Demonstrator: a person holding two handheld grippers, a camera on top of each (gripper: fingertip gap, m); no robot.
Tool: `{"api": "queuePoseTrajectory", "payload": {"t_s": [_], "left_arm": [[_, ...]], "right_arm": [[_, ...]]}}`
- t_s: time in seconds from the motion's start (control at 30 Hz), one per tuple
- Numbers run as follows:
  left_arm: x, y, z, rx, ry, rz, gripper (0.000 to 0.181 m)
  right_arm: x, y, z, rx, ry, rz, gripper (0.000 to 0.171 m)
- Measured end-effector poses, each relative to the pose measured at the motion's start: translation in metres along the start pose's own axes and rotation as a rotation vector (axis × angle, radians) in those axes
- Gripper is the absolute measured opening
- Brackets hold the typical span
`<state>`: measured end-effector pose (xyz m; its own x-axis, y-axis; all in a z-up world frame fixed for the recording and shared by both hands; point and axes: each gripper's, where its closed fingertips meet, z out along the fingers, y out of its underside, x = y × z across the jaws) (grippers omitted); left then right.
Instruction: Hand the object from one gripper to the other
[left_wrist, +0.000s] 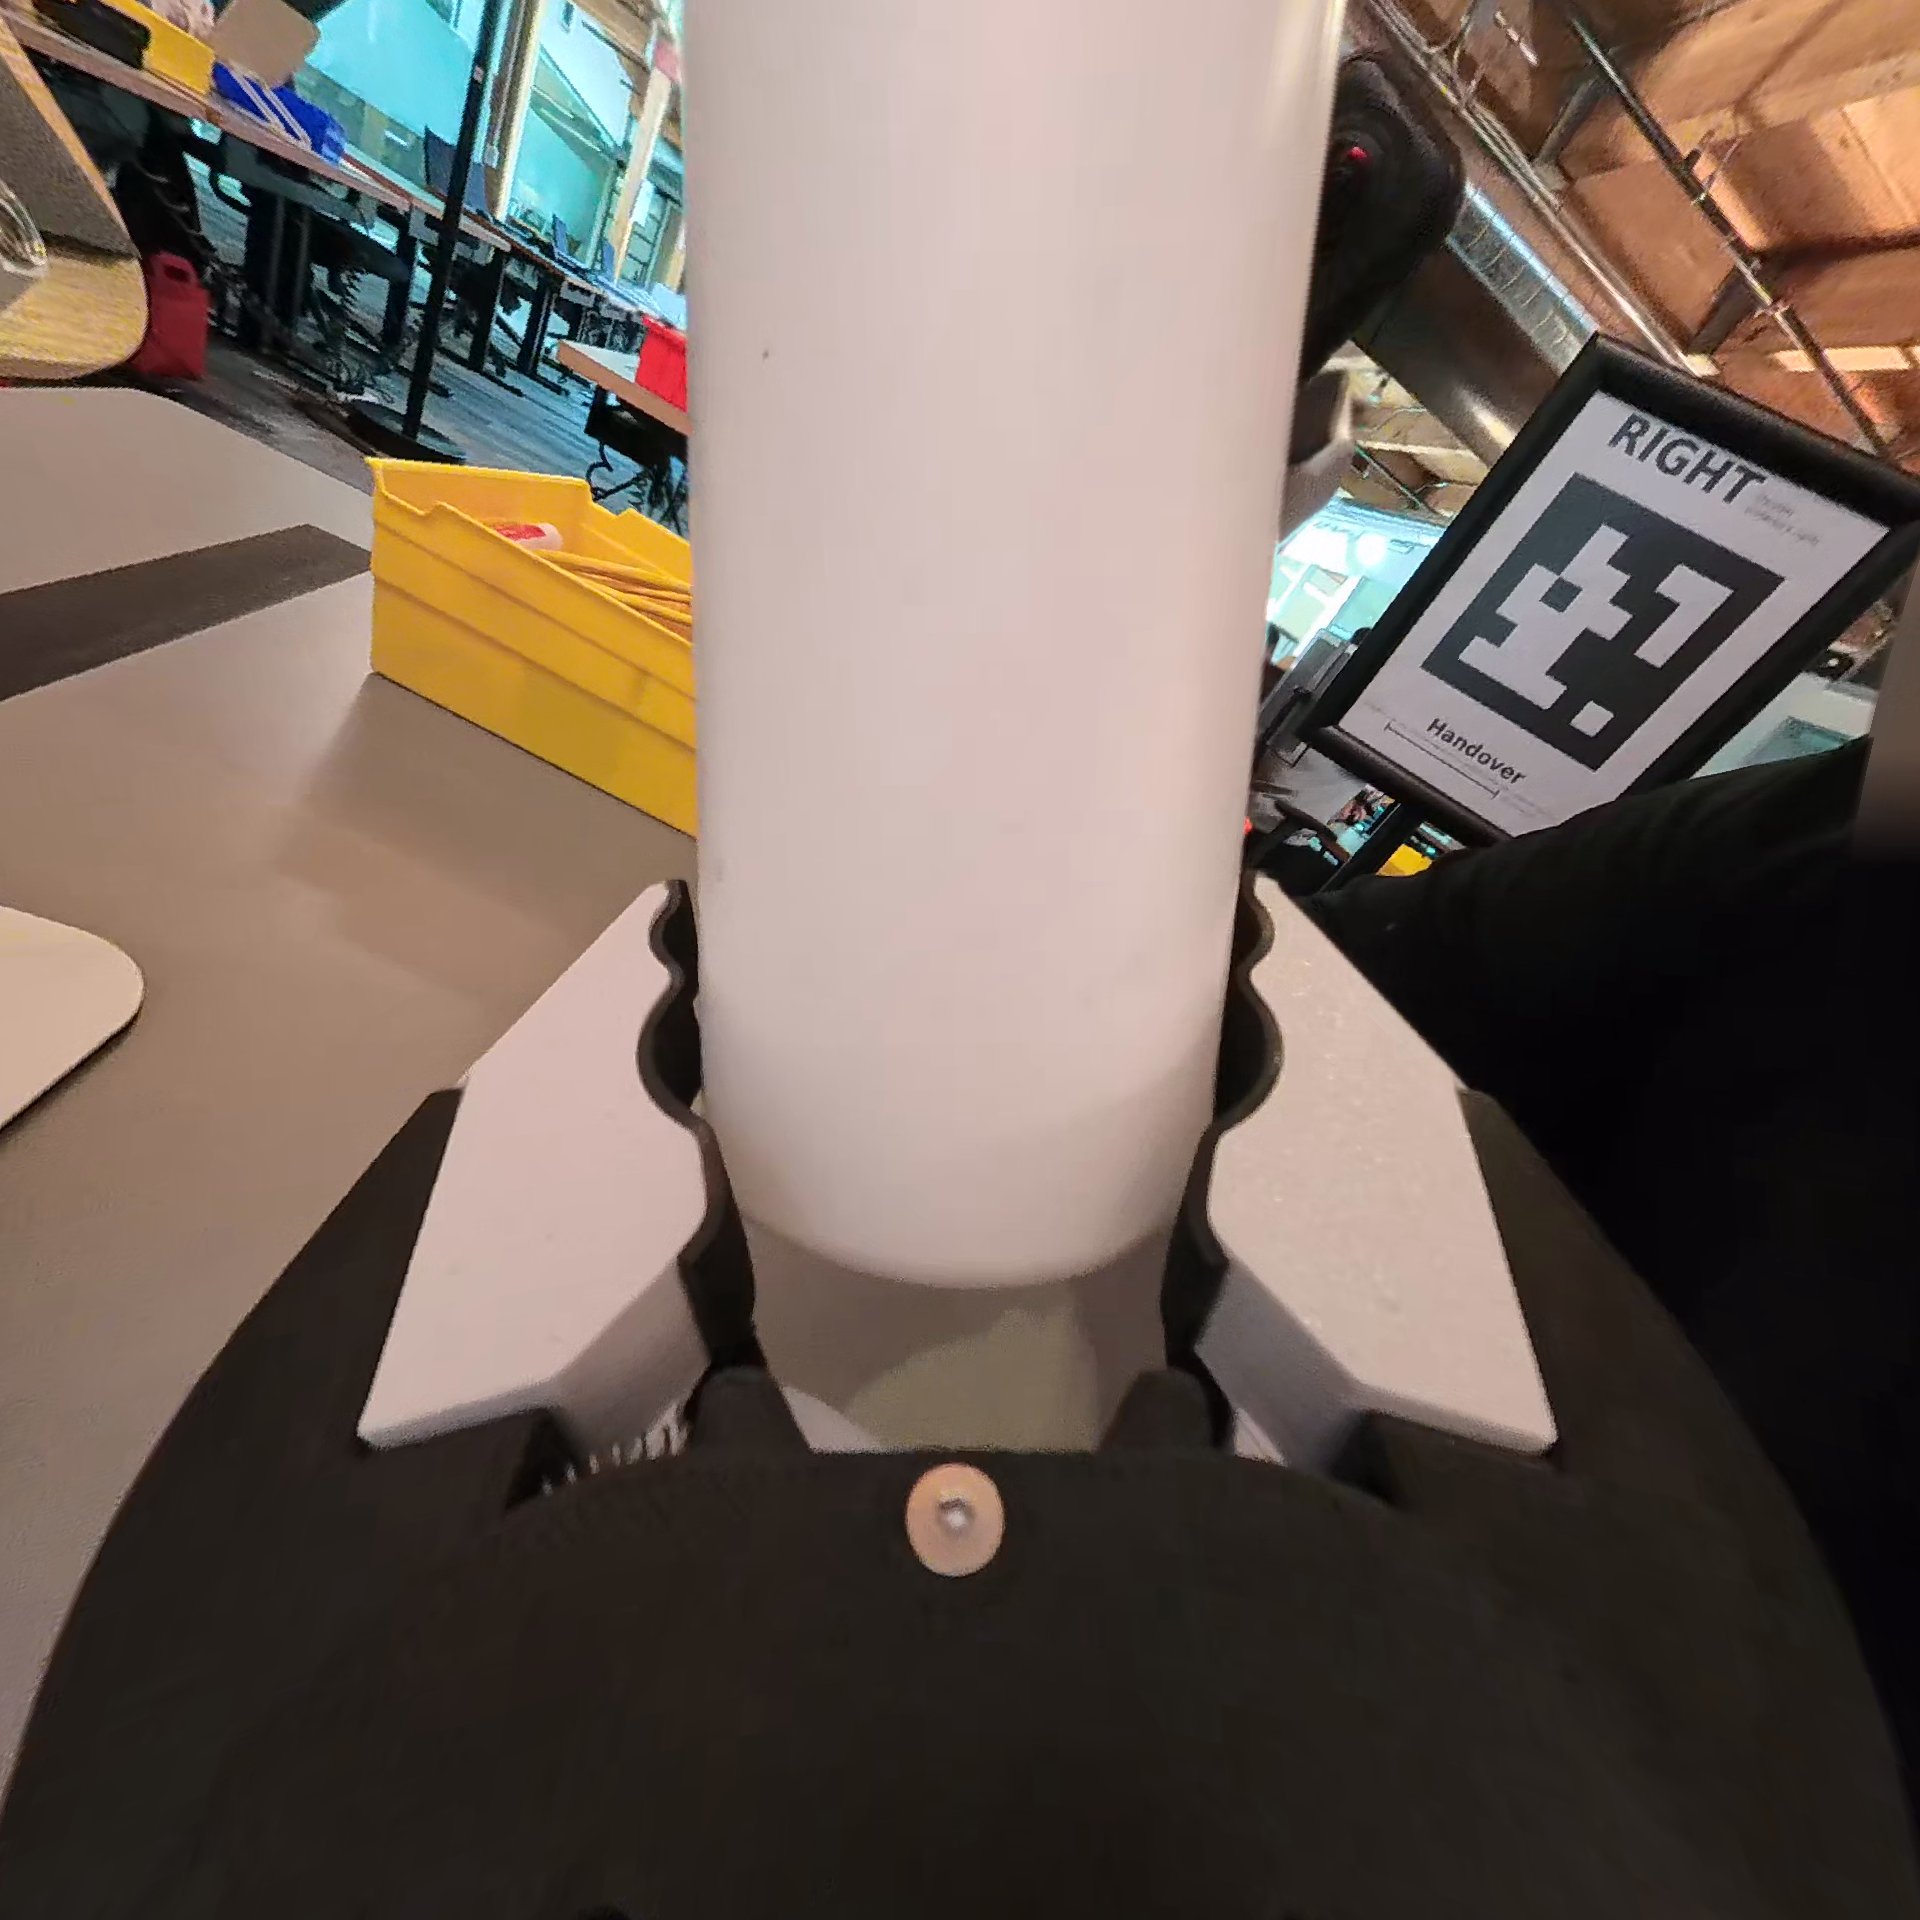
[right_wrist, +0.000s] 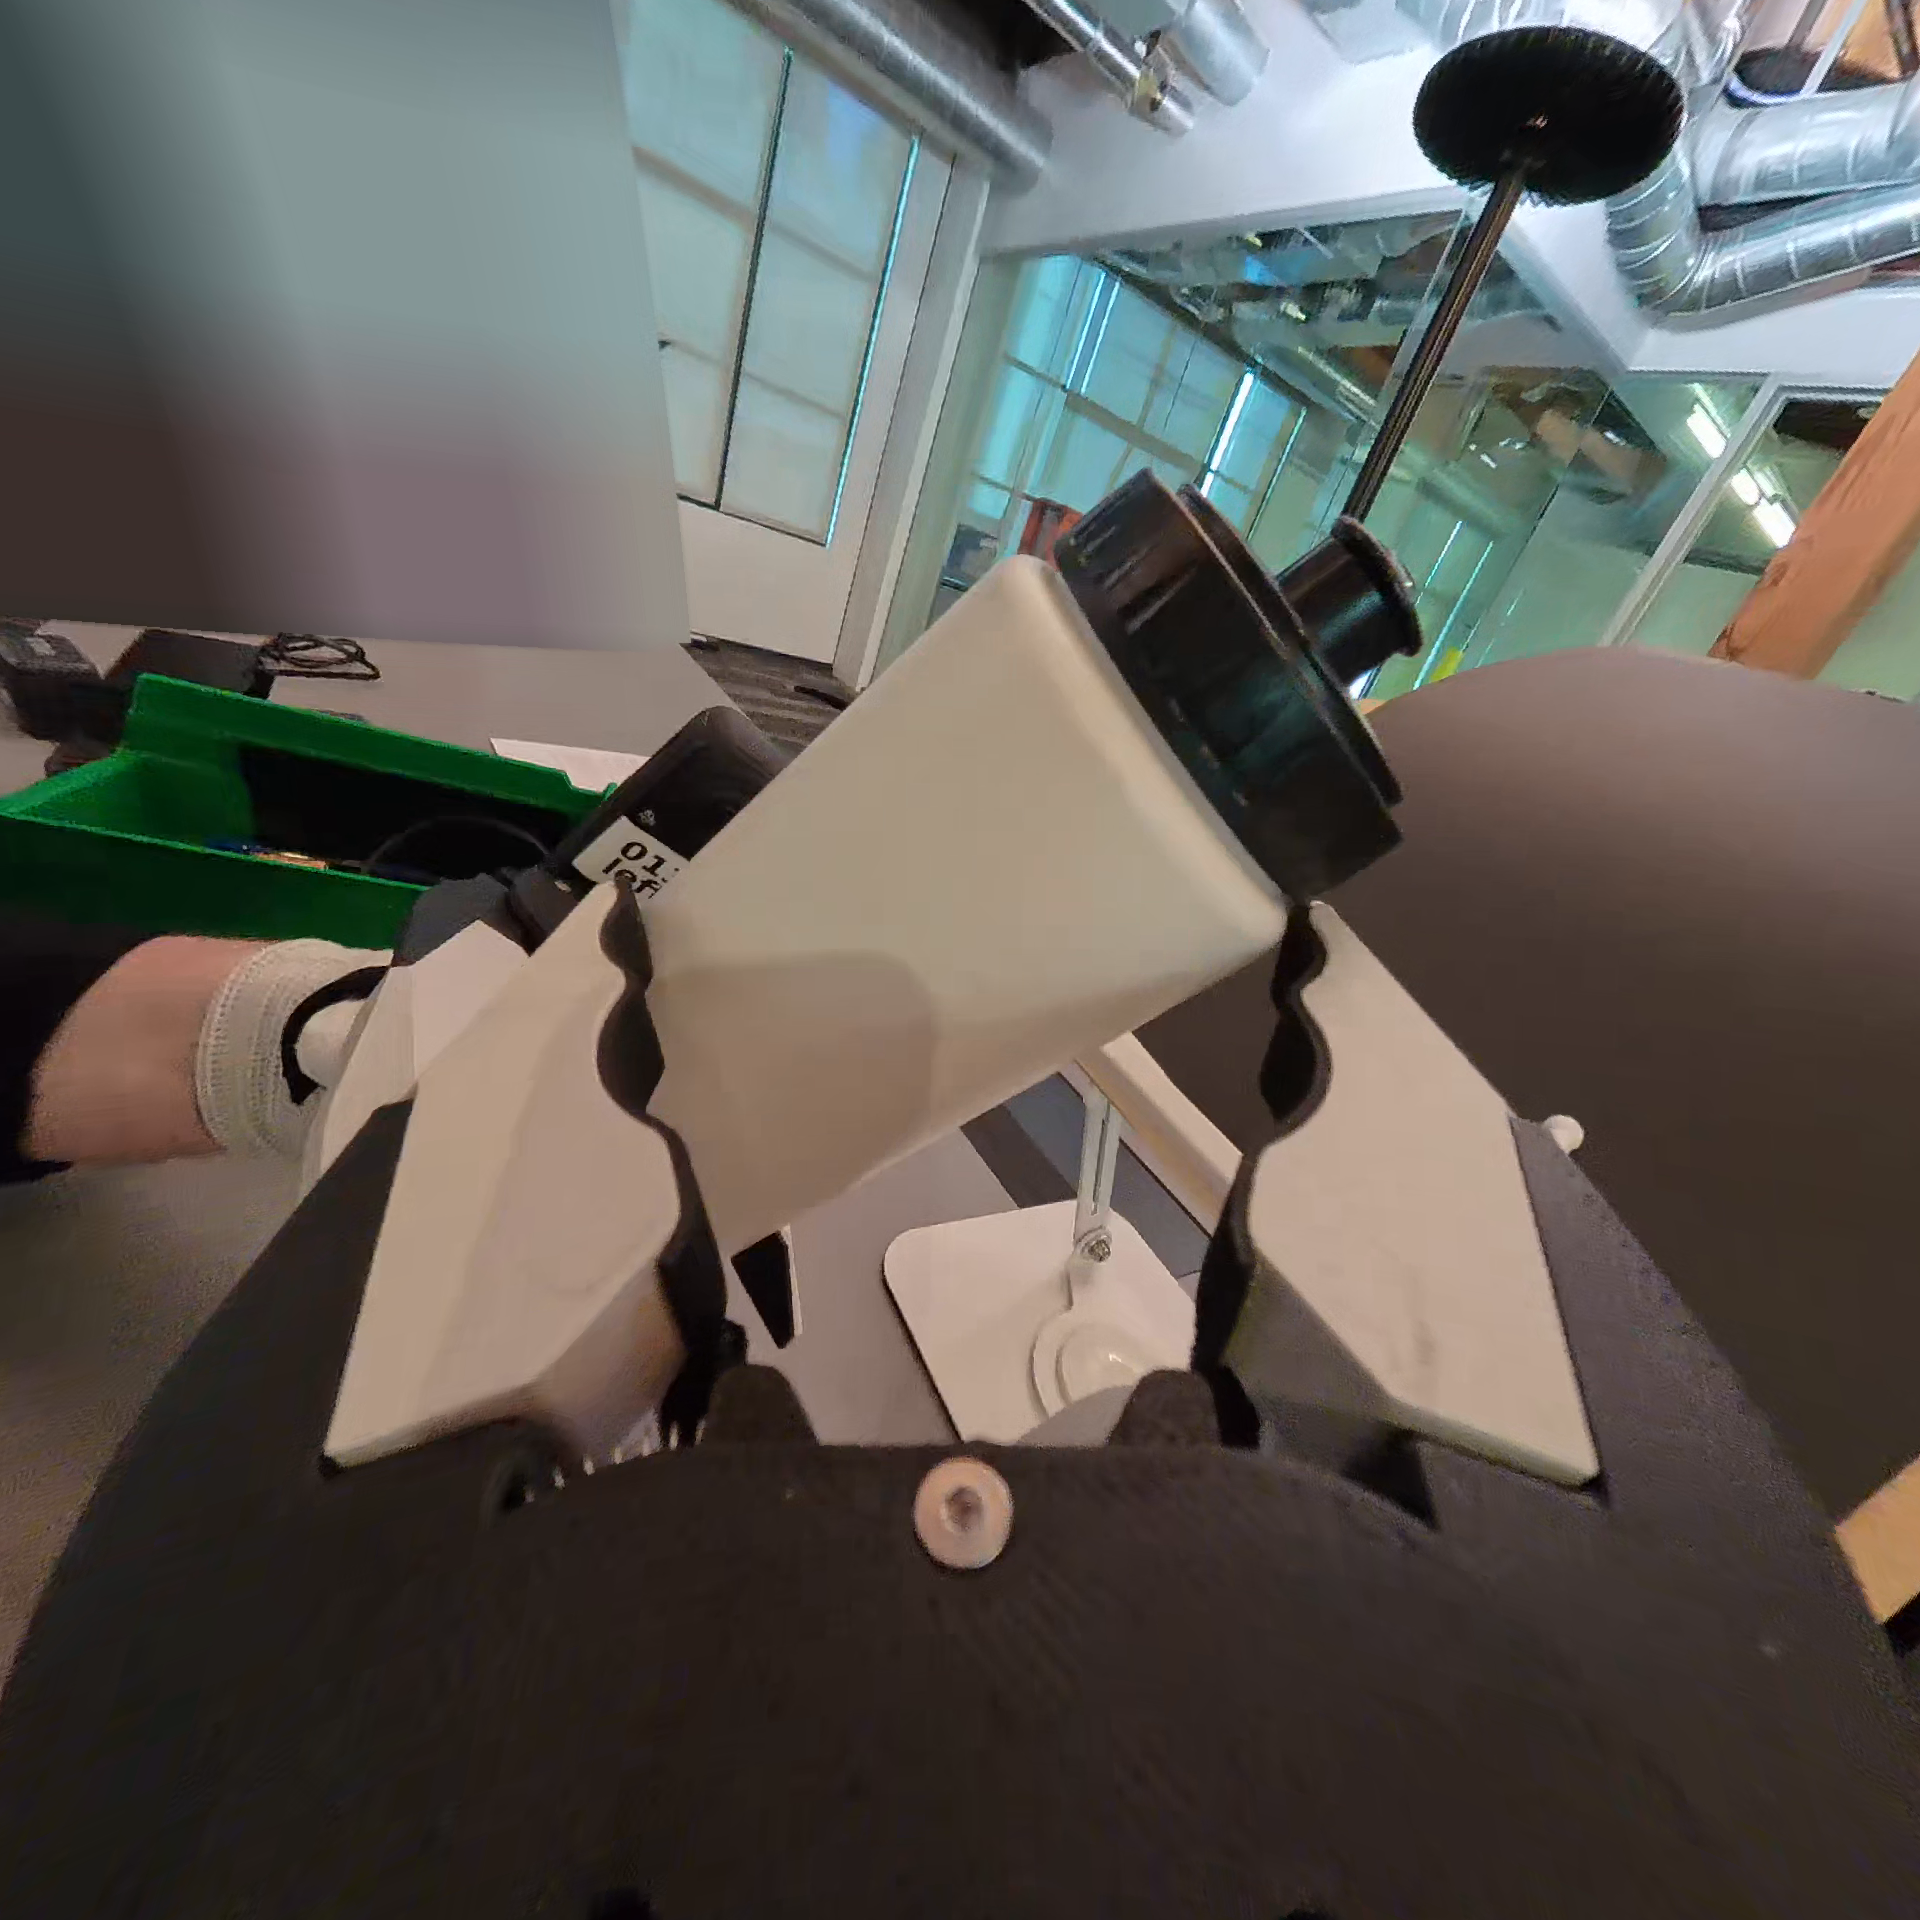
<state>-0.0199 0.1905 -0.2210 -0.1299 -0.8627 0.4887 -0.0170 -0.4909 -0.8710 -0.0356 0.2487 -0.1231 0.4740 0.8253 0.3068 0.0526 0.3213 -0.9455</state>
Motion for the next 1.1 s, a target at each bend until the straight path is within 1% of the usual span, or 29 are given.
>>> {"api": "queuePoseTrajectory", "payload": {"t_s": [0.07, 0.17, 0.27, 0.33, 0.4, 0.43, 0.47, 0.5, 0.57, 0.63, 0.67, 0.7, 0.8, 0.87, 0.9, 0.93, 1.03, 1.07, 1.1], "left_arm": [[-0.001, -0.001, -0.001, 0.008, -0.004, -0.001, 0.099], [-0.003, -0.005, -0.006, 0.036, 0.001, -0.022, 0.099], [-0.001, -0.013, -0.012, 0.076, 0.022, -0.027, 0.099], [0.003, -0.019, -0.014, 0.106, 0.041, -0.038, 0.099], [-0.001, -0.022, -0.018, 0.134, 0.044, -0.068, 0.099], [-0.003, -0.024, -0.021, 0.161, 0.048, -0.085, 0.099], [-0.005, -0.027, -0.024, 0.185, 0.055, -0.108, 0.099], [-0.006, -0.030, -0.027, 0.205, 0.064, -0.122, 0.099], [-0.005, -0.033, -0.030, 0.219, 0.066, -0.125, 0.099], [-0.003, -0.035, -0.031, 0.221, 0.079, -0.132, 0.099], [-0.003, -0.036, -0.032, 0.215, 0.076, -0.140, 0.099], [-0.003, -0.034, -0.031, 0.198, 0.070, -0.155, 0.099], [0.003, -0.024, -0.023, 0.111, 0.087, -0.199, 0.099], [-0.007, -0.016, -0.021, 0.072, 0.033, -0.225, 0.099], [-0.009, -0.016, -0.024, 0.080, 0.040, -0.260, 0.098], [-0.007, -0.014, -0.025, 0.066, 0.064, -0.285, 0.099], [-0.011, -0.005, -0.024, -0.007, 0.009, -0.261, 0.098], [-0.010, -0.001, -0.025, -0.037, 0.007, -0.261, 0.098], [-0.010, 0.004, -0.025, -0.075, -0.010, -0.257, 0.098]], "right_arm": [[0.001, 0.000, 0.000, 0.016, 0.004, 0.019, 0.117], [0.002, 0.007, -0.002, -0.024, -0.021, 0.037, 0.117], [-0.001, 0.007, -0.006, -0.102, -0.016, -0.087, 0.118], [-0.002, 0.003, -0.008, -0.121, 0.004, -0.171, 0.118], [0.002, 0.006, -0.010, -0.160, 0.030, -0.230, 0.107], [0.001, 0.013, -0.012, -0.206, 0.006, -0.221, 0.093], [-0.002, 0.018, -0.015, -0.234, -0.026, -0.226, 0.085], [-0.004, 0.020, -0.017, -0.261, -0.035, -0.289, 0.080], [-0.006, 0.016, -0.020, -0.305, 0.022, -0.565, 0.089], [-0.007, 0.016, -0.020, -0.394, 0.107, -0.942, 0.098], [-0.011, 0.020, -0.017, -0.430, 0.121, -1.125, 0.103], [-0.016, 0.023, -0.011, -0.441, 0.133, -1.237, 0.107], [-0.028, 0.044, 0.009, -0.463, 0.141, -1.362, 0.119], [-0.029, 0.054, 0.016, -0.472, 0.159, -1.443, 0.123], [-0.031, 0.056, 0.018, -0.461, 0.162, -1.456, 0.124], [-0.033, 0.056, 0.021, -0.439, 0.174, -1.471, 0.118], [-0.038, 0.071, 0.022, -0.464, 0.123, -1.497, 0.104], [-0.038, 0.074, 0.023, -0.467, 0.121, -1.488, 0.105], [-0.033, 0.075, 0.024, -0.484, 0.153, -1.503, 0.112]]}}
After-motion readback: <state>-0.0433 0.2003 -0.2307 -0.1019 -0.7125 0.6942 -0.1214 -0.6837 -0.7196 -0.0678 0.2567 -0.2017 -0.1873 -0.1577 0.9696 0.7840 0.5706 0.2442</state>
